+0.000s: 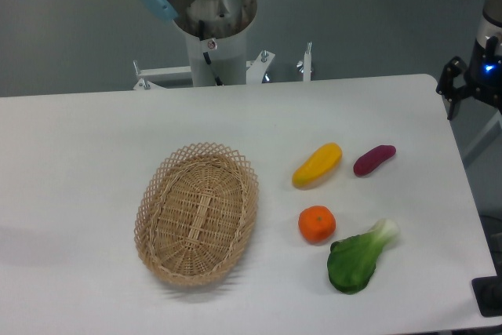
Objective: Pick up the sweet potato from the table
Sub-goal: 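Move the open gripper toward the purple sweet potato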
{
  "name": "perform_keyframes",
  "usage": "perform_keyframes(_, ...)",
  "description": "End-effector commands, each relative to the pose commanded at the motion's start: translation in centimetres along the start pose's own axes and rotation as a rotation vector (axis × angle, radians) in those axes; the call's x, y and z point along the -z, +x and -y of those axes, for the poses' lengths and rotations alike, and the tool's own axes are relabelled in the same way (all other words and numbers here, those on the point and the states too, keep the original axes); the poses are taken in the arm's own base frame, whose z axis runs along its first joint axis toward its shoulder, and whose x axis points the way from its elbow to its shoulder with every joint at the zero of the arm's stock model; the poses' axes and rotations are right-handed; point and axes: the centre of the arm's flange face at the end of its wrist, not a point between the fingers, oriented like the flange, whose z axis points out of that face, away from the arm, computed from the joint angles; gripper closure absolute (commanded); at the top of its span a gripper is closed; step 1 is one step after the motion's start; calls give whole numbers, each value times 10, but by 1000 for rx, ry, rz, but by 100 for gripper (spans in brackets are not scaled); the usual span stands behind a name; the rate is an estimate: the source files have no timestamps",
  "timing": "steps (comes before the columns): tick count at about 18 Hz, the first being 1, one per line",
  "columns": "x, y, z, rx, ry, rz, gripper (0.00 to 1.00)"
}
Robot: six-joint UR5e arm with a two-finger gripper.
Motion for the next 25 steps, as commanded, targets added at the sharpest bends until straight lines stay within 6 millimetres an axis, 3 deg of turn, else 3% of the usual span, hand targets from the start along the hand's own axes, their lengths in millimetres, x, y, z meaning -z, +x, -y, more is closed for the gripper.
perform_keyframes(7,-6,5,0,15,4,-15,0)
perform_keyframes(14,-32,26,2,18,7,-55,0)
perform_keyframes(18,-66,55,3,28,12,-133,0)
perform_keyframes(22,-104,69,-5,10,10,-207,0)
perform_keyframes(25,-129,74,-17,-99,-74,-243,0)
